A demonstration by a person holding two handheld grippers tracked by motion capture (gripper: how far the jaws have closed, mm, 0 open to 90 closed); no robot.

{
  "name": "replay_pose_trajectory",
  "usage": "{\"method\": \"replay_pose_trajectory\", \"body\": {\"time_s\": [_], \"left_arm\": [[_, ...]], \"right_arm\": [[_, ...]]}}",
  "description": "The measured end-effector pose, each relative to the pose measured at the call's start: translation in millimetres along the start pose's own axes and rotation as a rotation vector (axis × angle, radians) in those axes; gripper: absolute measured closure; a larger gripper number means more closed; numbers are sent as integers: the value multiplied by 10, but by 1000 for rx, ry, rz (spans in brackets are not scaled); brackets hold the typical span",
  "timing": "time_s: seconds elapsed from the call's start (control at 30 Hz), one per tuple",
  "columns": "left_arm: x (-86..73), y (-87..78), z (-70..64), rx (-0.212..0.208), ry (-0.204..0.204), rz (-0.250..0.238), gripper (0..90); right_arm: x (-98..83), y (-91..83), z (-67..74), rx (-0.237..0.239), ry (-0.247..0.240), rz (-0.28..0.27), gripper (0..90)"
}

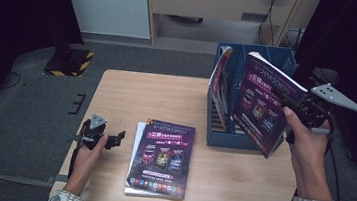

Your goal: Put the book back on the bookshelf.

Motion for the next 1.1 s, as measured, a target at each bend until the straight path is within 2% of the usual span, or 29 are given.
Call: {"method": "replay_pose_trajectory", "body": {"time_s": [0.43,0.77,1.1], "left_arm": [[0,6,-8,-1,8,1,53],[-2,12,-20,-5,13,8,52],[-13,16,-29,-10,3,3,53]], "right_arm": [[62,194,-118,-96,-13,-6,824],[41,433,-218,-167,-20,-7,823],[-2,648,-262,-191,-16,-5,823]]}}
Point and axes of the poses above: each handheld gripper's, and its own axes: y roughly forward along the jaws, x roughly out of its top, z roughly to its left, the point moved 4 cm from there along y, roughly forward along the jaws, and after that the axes turned 10 degrees about y, right-handed, at the moved point
